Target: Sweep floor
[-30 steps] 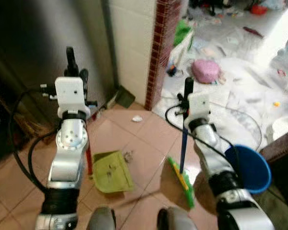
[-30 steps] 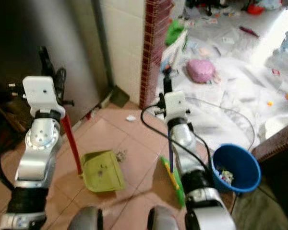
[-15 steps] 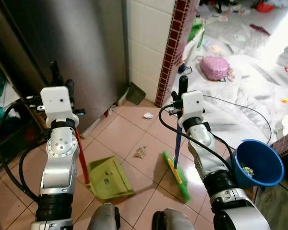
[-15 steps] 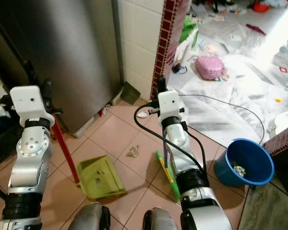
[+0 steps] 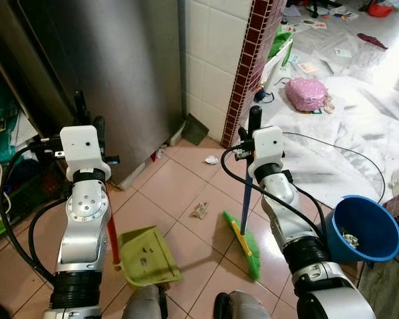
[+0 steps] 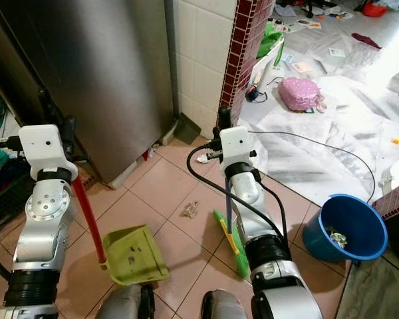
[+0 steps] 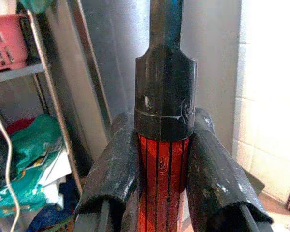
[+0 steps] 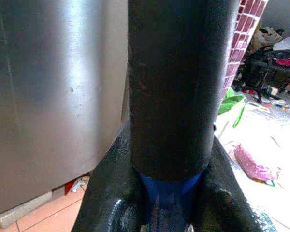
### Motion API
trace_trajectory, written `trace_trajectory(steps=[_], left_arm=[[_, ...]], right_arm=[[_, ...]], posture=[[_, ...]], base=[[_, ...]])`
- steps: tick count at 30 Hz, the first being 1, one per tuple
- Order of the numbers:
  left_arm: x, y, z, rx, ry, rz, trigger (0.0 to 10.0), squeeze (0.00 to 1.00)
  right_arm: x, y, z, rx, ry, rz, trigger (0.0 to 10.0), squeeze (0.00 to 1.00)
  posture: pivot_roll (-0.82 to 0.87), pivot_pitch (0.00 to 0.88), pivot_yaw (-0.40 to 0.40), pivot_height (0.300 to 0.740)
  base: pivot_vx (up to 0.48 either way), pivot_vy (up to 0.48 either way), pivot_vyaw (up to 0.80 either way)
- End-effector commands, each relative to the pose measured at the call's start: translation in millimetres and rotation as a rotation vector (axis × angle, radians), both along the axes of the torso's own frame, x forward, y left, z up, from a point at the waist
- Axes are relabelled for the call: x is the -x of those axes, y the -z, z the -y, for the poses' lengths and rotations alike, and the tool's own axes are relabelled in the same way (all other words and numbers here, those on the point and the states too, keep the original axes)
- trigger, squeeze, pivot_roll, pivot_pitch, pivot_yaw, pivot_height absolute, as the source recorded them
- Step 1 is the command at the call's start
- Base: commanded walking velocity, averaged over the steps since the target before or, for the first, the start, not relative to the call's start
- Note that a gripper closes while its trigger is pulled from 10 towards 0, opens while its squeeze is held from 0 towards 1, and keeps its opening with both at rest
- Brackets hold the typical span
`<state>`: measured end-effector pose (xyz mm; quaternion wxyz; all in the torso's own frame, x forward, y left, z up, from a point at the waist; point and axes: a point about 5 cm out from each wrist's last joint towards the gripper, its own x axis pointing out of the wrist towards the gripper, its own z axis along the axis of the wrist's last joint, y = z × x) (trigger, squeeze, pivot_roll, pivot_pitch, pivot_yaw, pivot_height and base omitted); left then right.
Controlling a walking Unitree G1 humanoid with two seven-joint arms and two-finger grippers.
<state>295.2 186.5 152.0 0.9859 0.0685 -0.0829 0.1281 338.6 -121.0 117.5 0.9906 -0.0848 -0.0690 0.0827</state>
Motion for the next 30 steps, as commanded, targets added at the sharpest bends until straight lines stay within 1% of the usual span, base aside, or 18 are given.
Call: trace_trajectory(steps=[1,21,27,30], left_arm=[[-1.2,-9.7,1.2,-0.021,0.014,0.047,10.0,0.00],[-1.7,-6.4,3.0,-0.027,0.029,0.048,10.0,0.00],[-2.5,-6.7,4.5,-0.025,0.030,0.048,10.0,0.00],[-3.3,-7.1,4.9,-0.024,0.031,0.049,10.0,0.00]], right_arm=[[-1.8,-9.2,0.6,-0.006,0.001,0.043,10.0,0.00],[-1.7,-8.5,0.3,-0.001,0.001,0.041,10.0,0.00],[-1.8,-8.6,0.4,0.014,0.003,0.046,10.0,0.00],[-2.1,-9.0,-0.3,0.014,0.000,0.047,10.0,0.00]], posture=[[-0.01,0.099,-0.027,0.740],[-0.01,0.098,-0.026,0.740],[-0.01,0.098,-0.025,0.740],[-0.01,0.094,-0.026,0.740]], base=[[0.274,0.000,0.00],[0.321,0.000,0.00],[0.342,0.000,0.00],[0.344,0.000,0.40]])
